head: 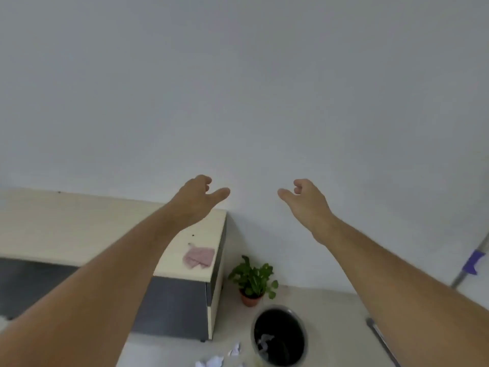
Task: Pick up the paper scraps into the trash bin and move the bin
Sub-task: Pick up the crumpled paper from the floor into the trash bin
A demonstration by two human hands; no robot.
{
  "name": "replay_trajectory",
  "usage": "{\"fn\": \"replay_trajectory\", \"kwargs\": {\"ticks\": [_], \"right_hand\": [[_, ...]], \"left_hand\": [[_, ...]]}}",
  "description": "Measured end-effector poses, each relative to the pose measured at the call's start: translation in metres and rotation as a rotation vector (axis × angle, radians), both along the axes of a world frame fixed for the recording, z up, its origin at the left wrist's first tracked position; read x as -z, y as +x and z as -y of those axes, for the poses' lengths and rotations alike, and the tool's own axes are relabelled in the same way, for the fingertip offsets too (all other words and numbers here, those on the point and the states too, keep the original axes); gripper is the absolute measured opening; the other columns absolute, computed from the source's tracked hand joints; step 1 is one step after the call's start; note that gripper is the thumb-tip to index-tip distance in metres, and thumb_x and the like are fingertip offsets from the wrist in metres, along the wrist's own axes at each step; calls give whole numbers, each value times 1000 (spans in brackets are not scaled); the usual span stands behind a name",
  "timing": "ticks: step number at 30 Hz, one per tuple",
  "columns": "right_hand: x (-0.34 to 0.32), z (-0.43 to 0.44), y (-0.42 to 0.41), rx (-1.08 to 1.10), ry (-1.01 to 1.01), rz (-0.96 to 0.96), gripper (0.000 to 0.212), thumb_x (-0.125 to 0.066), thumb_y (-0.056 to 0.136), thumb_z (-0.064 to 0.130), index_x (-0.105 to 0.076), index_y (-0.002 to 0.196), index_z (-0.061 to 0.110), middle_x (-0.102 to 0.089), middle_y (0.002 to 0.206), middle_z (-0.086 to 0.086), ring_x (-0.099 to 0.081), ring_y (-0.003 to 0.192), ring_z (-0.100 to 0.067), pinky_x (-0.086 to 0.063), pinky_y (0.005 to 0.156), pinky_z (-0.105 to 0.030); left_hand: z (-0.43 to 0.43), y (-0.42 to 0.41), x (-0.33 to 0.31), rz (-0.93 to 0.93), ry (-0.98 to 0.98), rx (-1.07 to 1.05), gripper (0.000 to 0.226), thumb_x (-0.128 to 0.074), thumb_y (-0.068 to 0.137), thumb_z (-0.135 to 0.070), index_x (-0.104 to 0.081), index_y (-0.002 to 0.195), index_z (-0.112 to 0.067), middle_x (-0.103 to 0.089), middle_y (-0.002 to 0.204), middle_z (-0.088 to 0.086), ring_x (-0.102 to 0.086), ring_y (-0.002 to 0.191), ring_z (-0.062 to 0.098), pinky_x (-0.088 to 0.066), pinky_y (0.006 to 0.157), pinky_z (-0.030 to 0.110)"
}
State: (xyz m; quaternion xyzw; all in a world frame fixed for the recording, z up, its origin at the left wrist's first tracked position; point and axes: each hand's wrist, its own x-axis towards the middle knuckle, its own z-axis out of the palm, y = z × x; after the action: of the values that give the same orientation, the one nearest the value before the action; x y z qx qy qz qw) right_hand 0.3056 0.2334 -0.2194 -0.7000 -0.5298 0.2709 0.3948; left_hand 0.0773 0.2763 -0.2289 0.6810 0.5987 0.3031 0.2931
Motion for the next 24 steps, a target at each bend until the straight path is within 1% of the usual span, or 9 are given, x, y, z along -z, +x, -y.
{"fn": "replay_trajectory", "kwargs": {"ticks": [4,7,8,11,13,16,21,23,24], "right_hand": [[137,3,-15,-38,-76,-13,69,-55,91,40,-30,148,12,-38,152,-7,-41,135,-23,-36,102,-33],[251,10,-28,-53,-144,-12,64,-55,91,38,-34,145,11,-44,147,-9,-46,129,-24,-39,102,-35],[285,13,-32,-51,-161,-14,61,-56,91,38,-37,143,10,-47,143,-10,-50,123,-24,-40,99,-34],[395,22,-43,-69,-212,-43,60,-57,91,37,-39,142,10,-52,139,-9,-51,120,-22,-35,92,-28],[472,25,-50,-91,-250,-58,61,-57,92,36,-38,144,10,-52,139,-8,-52,119,-20,-37,94,-28],[573,32,-55,-91,-316,-51,63,-59,91,37,-38,144,10,-51,142,-9,-50,126,-24,-39,100,-31],[686,37,-53,-73,-335,-26,64,-58,92,36,-35,145,9,-48,144,-10,-47,130,-25,-34,92,-27],[710,37,-49,-41,-309,-5,61,-59,91,34,-38,143,9,-50,141,-9,-51,122,-24,-34,89,-26],[719,38,-46,-16,-304,1,58,-59,91,32,-39,141,8,-52,137,-10,-53,112,-23,-36,85,-26]], "left_hand": [[15,3,135,4,-129,33,70,-54,86,-55,-38,141,-14,-48,140,4,-51,117,21,-37,94,31],[34,-3,250,-13,-254,92,65,-54,86,-56,-46,133,-13,-53,134,4,-51,116,20,-42,103,41],[39,-7,284,-24,-292,95,66,-54,85,-56,-44,135,-14,-53,134,2,-51,118,19,-43,105,42],[47,-21,397,-38,-378,45,70,-54,85,-58,-38,141,-18,-52,136,0,-53,114,17,-45,102,39],[53,-28,478,-41,-428,17,69,-54,87,-55,-37,142,-17,-50,138,2,-52,111,18,-44,95,35],[68,-35,589,-62,-507,7,70,-57,86,-53,-37,141,-16,-49,140,5,-51,116,21,-42,98,36],[79,-50,718,-92,-551,-11,69,-60,85,-50,-38,141,-17,-46,143,8,-50,123,23,-37,92,30],[76,-54,747,-107,-543,-1,70,-60,84,-52,-38,141,-18,-46,143,8,-52,119,23,-38,90,30],[75,-55,758,-118,-538,8,70,-60,83,-53,-39,140,-19,-47,142,7,-53,114,22,-38,89,30]]}}
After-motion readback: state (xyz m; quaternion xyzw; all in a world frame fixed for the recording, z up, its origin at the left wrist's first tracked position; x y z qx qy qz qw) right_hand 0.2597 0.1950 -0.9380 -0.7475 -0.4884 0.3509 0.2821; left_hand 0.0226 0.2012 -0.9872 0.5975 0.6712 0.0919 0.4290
